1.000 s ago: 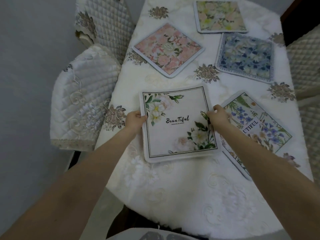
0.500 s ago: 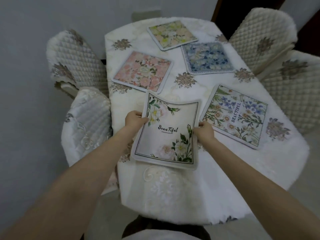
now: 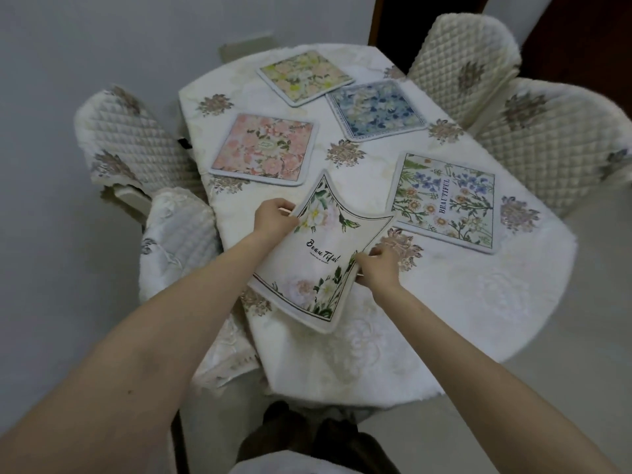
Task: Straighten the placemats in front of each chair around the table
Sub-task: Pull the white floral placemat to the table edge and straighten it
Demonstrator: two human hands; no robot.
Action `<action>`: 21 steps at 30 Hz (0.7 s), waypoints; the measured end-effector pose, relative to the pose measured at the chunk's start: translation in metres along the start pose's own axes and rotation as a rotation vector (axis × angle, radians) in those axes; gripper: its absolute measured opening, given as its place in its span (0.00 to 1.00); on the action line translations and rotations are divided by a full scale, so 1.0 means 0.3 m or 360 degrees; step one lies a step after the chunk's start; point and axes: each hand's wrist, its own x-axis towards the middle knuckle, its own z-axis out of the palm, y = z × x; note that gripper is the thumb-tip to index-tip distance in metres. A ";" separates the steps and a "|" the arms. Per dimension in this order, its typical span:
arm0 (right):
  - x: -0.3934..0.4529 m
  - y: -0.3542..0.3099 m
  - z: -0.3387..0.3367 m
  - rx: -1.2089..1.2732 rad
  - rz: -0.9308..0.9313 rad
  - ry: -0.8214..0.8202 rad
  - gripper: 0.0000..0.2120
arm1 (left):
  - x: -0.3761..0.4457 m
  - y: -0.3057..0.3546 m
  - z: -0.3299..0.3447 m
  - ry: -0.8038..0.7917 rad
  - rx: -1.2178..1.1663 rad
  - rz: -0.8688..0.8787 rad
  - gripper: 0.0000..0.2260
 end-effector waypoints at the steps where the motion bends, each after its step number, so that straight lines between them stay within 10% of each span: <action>1: -0.015 0.014 0.020 0.0043 0.0028 0.0020 0.10 | 0.016 -0.003 -0.012 -0.0018 0.0026 0.0022 0.09; 21: -0.040 0.308 0.406 -0.0005 0.0347 0.0936 0.06 | 0.488 -0.217 -0.095 -0.0691 0.0303 0.0253 0.09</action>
